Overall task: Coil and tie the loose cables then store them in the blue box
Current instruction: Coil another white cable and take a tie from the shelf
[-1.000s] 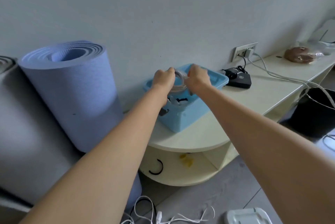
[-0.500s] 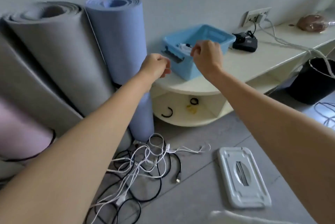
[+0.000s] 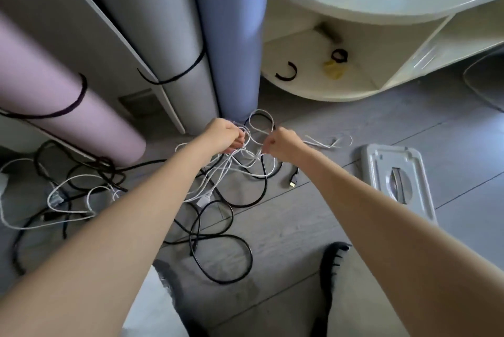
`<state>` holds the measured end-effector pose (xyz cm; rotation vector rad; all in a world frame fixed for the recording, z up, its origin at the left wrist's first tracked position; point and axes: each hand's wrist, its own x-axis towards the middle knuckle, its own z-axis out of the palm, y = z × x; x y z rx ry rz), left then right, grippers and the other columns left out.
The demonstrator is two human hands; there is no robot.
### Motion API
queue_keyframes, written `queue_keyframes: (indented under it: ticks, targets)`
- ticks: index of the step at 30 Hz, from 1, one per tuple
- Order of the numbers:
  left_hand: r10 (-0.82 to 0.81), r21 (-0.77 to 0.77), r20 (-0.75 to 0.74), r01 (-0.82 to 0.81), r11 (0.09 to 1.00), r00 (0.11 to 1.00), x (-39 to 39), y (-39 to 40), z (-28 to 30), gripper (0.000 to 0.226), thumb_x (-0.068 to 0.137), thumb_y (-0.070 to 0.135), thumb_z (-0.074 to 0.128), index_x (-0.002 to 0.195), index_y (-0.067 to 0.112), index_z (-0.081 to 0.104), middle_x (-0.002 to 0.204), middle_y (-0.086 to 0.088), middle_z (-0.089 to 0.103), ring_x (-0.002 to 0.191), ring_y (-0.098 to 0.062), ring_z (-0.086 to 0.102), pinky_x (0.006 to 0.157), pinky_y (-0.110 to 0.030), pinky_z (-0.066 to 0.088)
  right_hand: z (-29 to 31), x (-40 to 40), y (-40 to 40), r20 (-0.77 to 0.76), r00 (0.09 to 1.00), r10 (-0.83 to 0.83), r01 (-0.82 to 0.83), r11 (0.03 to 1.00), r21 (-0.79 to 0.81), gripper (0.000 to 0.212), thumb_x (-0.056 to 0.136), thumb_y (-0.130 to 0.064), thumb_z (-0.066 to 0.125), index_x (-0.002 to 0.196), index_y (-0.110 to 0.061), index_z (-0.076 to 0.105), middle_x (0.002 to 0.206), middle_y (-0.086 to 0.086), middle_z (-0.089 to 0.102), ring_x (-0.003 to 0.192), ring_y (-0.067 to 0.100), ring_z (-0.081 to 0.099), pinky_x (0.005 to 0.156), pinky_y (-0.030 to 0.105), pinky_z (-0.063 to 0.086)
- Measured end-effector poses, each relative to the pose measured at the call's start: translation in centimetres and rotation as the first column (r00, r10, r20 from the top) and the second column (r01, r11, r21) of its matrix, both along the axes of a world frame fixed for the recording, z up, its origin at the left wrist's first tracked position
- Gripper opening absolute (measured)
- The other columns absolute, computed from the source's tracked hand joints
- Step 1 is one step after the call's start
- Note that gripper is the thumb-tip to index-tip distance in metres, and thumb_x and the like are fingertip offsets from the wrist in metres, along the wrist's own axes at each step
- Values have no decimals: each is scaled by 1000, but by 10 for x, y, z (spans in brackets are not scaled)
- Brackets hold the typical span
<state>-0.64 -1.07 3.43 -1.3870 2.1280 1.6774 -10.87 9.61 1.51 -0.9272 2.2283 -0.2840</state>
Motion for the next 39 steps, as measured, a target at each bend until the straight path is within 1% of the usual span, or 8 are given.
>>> queue_keyframes:
  ticks: [5,9,15,20,23,26,30,39]
  targets:
    - [-2,25,111,-1,1000,994,1,-3,-57,36,94,-2,34,67,13,52,70,-1,53,60,-7,51,47,-11,39,-86,18,6,65,951,303,-309,910,277,46,89,-11,42,135,-8,43,156,7,14,141,32,17,109,47,29]
    - [-26,15,169,24,1000,985,6,-3,-83,26,95,2,36,86,8,59,80,-5,58,68,-10,55,56,-15,44,-106,22,5,66,911,406,-402,845,352,42,89,-1,40,127,-15,52,156,-4,-16,140,32,9,101,46,39]
    - [-114,39,234,108,993,966,22,9,-105,22,89,2,45,105,7,61,102,-10,59,96,-27,59,91,-38,50,-103,26,-1,-44,888,458,-426,855,296,33,92,-1,38,122,-2,52,134,17,38,119,32,45,87,36,44]
    - [-412,-136,88,421,897,907,17,17,-81,58,79,-4,63,131,13,47,123,-9,58,111,-27,55,101,-38,41,-56,18,-3,21,928,372,-373,925,69,16,84,-17,56,68,-17,55,74,5,53,77,23,51,68,27,37]
    - [-412,-147,24,411,900,911,4,26,-43,48,82,-3,62,127,7,49,122,-12,59,119,-27,53,100,-32,39,1,0,-5,-12,960,280,-280,958,-66,15,82,-15,62,96,-13,57,97,9,62,88,27,56,64,22,33]
    - [-413,-292,28,403,867,910,-4,31,8,22,90,8,53,109,12,61,101,-1,63,100,-16,58,78,-17,39,65,-14,1,-163,959,231,-258,951,-173,22,83,-11,59,104,-10,51,101,9,58,91,27,54,57,20,24]
    - [-431,-454,11,388,802,902,2,24,63,24,98,13,42,99,8,65,92,-3,68,61,0,51,50,-1,35,153,-11,9,-349,912,217,-303,928,-216,20,83,-12,55,103,-9,59,94,3,57,85,19,49,65,22,29]
    - [-373,-772,-138,136,620,918,38,10,173,16,86,-3,51,89,4,65,93,-14,68,92,-31,62,79,-29,40,280,5,31,-422,798,-431,-49,650,-758,30,89,-31,56,86,-1,62,88,21,64,83,36,56,66,36,39]
